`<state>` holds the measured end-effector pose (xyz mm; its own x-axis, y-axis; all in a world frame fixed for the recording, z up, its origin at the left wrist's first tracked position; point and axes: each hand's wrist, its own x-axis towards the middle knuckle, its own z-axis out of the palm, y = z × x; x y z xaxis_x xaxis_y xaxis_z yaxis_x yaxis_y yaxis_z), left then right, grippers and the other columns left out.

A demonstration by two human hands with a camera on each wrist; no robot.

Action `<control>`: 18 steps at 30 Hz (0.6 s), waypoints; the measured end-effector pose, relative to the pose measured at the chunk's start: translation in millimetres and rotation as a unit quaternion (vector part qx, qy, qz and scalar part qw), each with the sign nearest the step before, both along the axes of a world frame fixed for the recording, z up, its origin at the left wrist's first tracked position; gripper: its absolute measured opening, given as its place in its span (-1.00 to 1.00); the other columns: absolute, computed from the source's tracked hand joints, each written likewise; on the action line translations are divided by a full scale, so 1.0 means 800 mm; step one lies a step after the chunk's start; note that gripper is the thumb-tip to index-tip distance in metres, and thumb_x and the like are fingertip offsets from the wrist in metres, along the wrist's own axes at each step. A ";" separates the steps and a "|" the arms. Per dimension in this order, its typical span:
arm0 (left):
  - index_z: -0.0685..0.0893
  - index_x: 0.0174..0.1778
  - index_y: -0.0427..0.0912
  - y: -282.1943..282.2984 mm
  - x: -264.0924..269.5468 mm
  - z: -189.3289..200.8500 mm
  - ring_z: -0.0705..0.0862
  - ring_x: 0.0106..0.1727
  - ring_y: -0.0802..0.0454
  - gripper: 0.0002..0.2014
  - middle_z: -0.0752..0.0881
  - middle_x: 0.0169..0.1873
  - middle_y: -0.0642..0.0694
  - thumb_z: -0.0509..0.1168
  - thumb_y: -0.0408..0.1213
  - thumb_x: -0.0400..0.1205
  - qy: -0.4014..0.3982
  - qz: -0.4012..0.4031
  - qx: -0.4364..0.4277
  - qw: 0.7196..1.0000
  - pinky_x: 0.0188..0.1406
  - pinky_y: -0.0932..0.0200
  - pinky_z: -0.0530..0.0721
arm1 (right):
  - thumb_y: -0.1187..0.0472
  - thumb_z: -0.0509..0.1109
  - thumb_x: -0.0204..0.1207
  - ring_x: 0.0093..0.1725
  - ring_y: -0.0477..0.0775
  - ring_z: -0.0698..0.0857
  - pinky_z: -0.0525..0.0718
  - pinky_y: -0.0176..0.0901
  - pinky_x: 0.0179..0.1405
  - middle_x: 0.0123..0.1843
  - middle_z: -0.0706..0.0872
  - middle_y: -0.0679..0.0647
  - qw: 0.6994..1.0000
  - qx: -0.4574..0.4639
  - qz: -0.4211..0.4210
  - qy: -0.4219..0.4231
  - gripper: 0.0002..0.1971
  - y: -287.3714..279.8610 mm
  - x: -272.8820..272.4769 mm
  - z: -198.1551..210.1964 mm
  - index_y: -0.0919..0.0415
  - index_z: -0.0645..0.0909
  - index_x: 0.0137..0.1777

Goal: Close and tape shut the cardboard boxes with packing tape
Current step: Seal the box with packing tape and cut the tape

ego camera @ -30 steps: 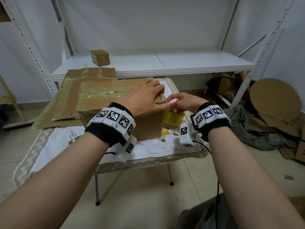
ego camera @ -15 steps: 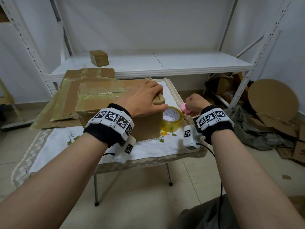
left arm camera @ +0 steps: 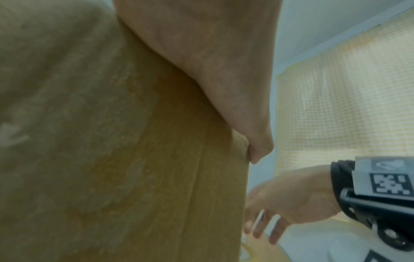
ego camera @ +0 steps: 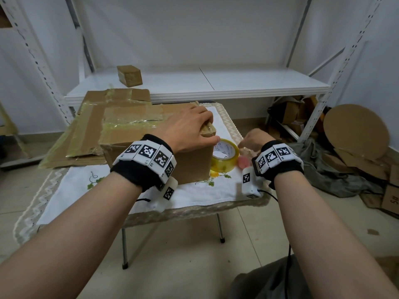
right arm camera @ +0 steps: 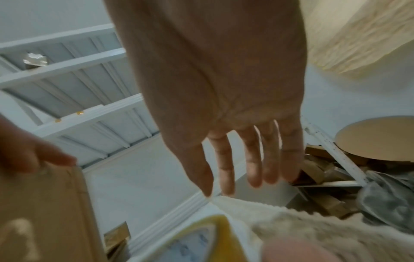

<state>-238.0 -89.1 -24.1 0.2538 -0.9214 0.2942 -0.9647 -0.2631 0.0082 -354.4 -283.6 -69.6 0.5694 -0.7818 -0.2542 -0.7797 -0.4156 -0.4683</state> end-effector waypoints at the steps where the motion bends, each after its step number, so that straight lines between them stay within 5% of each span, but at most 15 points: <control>1: 0.59 0.30 -0.03 0.000 0.001 0.000 0.53 0.30 -0.02 -0.41 0.63 0.31 -0.02 0.24 0.35 0.55 0.002 -0.001 -0.004 1.000 0.23 0.03 0.52 | 0.19 0.45 0.61 0.26 0.26 0.72 0.73 0.05 0.17 0.25 0.75 0.24 0.999 -0.021 0.006 -0.034 -0.70 0.004 0.003 0.008 0.34 0.71 0.27; 3: 0.55 0.41 -0.04 0.001 0.000 0.003 0.54 0.33 -0.02 -0.30 0.61 0.38 -0.05 0.30 0.37 0.50 0.030 -0.005 -0.007 1.000 0.25 0.08 0.49 | 0.19 0.37 0.65 0.21 0.22 0.71 0.73 0.01 0.11 0.19 0.75 0.20 0.987 -0.007 0.012 -0.159 -0.76 0.014 0.010 0.024 0.26 0.73 0.23; 6: 0.27 0.67 -0.05 0.013 -0.004 0.019 0.47 0.51 -0.03 -0.05 0.41 0.61 -0.09 0.35 0.40 0.45 0.183 0.003 -0.036 0.983 0.42 0.04 0.45 | -0.01 0.39 0.67 -0.06 0.06 0.75 0.71 -0.14 -0.19 0.06 0.75 0.09 0.930 0.126 0.048 -0.342 -0.71 0.057 0.018 0.054 0.16 0.70 0.25; 10: 0.29 0.68 -0.05 0.029 0.002 0.047 0.46 0.57 0.03 -0.27 0.42 0.62 -0.03 0.31 0.18 0.64 0.376 0.013 -0.166 0.912 0.51 0.04 0.46 | -0.12 0.32 0.70 0.14 0.09 0.76 0.72 -0.03 0.01 0.21 0.76 0.10 0.925 0.160 0.104 -0.328 -0.61 0.108 0.038 0.062 0.09 0.58 0.39; 12: 0.39 0.64 -0.05 0.052 0.018 0.059 0.47 0.55 0.04 -0.34 0.48 0.58 0.00 0.34 0.12 0.65 0.365 0.070 -0.199 0.907 0.55 0.02 0.45 | -0.04 0.22 0.76 0.24 0.15 0.71 0.66 0.04 0.15 0.27 0.73 0.15 0.935 0.165 0.089 -0.302 -0.67 0.119 0.049 0.057 0.10 0.57 0.39; 15: 0.32 0.67 -0.05 0.103 0.044 0.064 0.42 0.58 -0.03 -0.28 0.41 0.62 -0.04 0.38 0.10 0.63 0.291 0.214 -0.171 0.917 0.51 0.00 0.39 | -0.01 0.12 0.81 0.16 0.19 0.70 0.65 0.12 0.23 0.09 0.72 0.16 0.935 0.232 0.055 -0.264 -0.74 0.122 0.051 0.060 0.09 0.56 0.03; 18: 0.32 0.65 -0.16 0.154 0.055 0.053 0.63 0.05 0.11 -0.35 0.65 0.13 0.00 0.36 -0.03 0.68 0.347 0.265 -0.168 0.884 0.04 0.19 0.60 | -0.03 0.11 0.80 0.02 0.23 0.67 0.67 0.16 0.18 -0.05 0.69 0.22 0.931 0.273 0.040 -0.238 -0.70 0.122 0.052 0.066 0.13 0.49 -0.06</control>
